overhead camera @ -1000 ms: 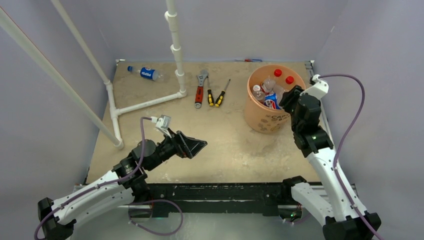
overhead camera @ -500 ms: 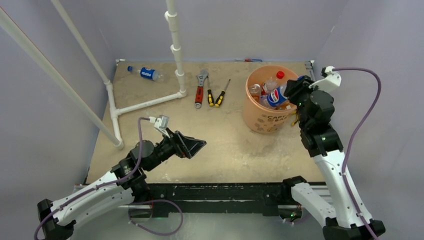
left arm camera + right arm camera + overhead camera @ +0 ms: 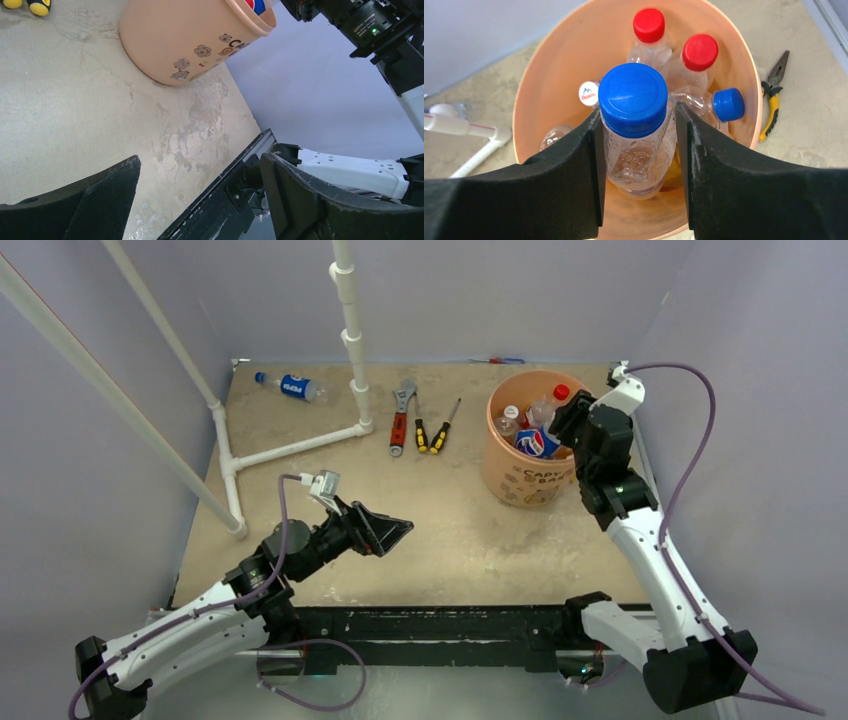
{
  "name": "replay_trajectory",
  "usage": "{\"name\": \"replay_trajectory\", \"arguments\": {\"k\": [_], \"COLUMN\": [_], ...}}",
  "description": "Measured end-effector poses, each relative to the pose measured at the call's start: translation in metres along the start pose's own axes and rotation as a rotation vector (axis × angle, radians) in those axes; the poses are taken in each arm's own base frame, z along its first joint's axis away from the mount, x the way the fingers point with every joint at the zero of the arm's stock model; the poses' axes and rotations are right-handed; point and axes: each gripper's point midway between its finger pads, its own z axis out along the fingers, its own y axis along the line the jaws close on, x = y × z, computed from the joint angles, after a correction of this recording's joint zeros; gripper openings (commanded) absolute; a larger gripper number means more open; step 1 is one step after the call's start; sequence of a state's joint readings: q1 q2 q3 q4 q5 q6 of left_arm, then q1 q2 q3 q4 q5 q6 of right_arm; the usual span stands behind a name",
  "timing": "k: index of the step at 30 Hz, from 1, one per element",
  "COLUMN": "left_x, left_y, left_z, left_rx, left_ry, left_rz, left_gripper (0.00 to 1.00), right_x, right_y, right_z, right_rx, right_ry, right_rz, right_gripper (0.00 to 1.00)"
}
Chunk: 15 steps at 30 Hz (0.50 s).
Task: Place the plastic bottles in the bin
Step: Place the plastic bottle in the trash bin.
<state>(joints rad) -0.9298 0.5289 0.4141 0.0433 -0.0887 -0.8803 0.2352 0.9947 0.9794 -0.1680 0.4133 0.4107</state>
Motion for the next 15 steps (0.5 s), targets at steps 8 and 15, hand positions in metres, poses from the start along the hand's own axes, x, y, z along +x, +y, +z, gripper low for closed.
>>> {"name": "replay_trajectory", "arguments": {"k": [8, 15], "left_x": [0.004, 0.005], "left_y": [0.004, 0.006], "left_z": [0.003, 0.004], "left_rx": [-0.017, -0.023], "left_ry": [0.014, 0.019], "left_rz": [0.002, 0.003], "left_gripper": [0.88, 0.88], "right_x": [0.002, -0.06], "right_y": [-0.004, 0.001], "right_z": [-0.012, -0.051], "right_rx": [-0.004, -0.044], "right_ry": [0.023, -0.1], "right_rz": [-0.015, 0.034], "right_gripper": [0.99, 0.97]}}
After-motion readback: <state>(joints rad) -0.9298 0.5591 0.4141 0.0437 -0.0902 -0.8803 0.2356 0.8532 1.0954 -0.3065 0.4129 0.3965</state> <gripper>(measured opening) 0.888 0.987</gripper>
